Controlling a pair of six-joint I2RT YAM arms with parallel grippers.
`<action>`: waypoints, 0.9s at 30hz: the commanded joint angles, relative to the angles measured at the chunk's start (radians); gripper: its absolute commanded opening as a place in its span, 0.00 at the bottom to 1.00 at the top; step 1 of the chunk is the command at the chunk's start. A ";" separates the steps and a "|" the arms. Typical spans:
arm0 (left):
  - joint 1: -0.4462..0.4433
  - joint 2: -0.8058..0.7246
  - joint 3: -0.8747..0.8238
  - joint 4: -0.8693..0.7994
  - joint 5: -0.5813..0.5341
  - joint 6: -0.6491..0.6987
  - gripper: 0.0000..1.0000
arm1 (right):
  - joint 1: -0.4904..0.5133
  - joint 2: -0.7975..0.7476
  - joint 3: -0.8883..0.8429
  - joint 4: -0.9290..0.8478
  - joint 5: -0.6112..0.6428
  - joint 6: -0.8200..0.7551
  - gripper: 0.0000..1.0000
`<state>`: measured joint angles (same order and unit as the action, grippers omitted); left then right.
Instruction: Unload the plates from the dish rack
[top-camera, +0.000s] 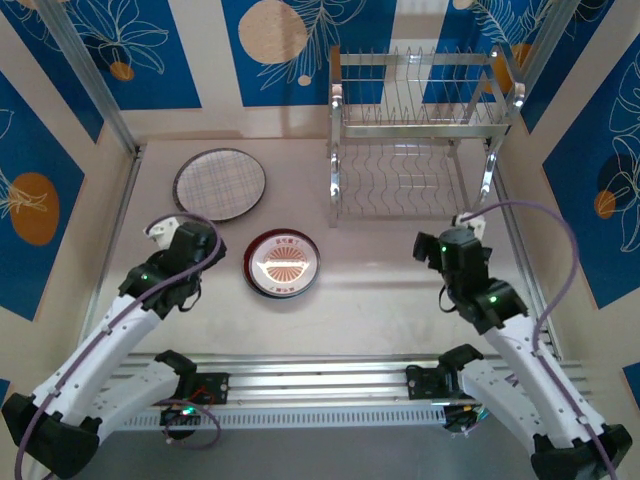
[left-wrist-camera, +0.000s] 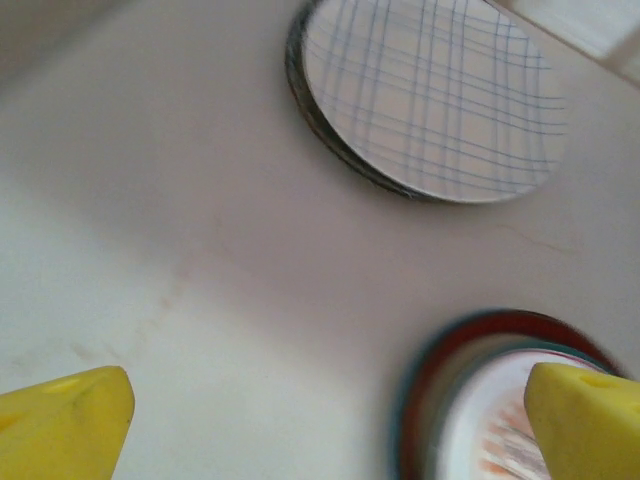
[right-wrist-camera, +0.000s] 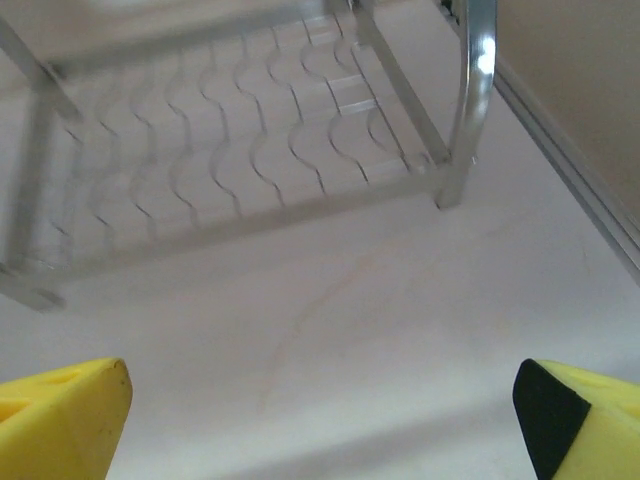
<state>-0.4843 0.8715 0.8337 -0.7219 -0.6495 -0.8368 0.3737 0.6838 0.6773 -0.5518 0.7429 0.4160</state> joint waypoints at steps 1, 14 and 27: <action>0.012 -0.052 -0.141 0.195 -0.233 0.353 1.00 | -0.048 -0.062 -0.162 0.360 -0.051 -0.237 0.99; 0.227 0.170 -0.480 0.999 0.127 0.760 1.00 | -0.329 0.209 -0.407 0.861 -0.442 -0.261 0.99; 0.359 0.542 -0.414 1.429 0.329 0.844 1.00 | -0.370 0.609 -0.312 1.203 -0.531 -0.299 0.99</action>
<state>-0.1425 1.3945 0.3847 0.5678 -0.3817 -0.0463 0.0174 1.2446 0.3161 0.5011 0.2604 0.1379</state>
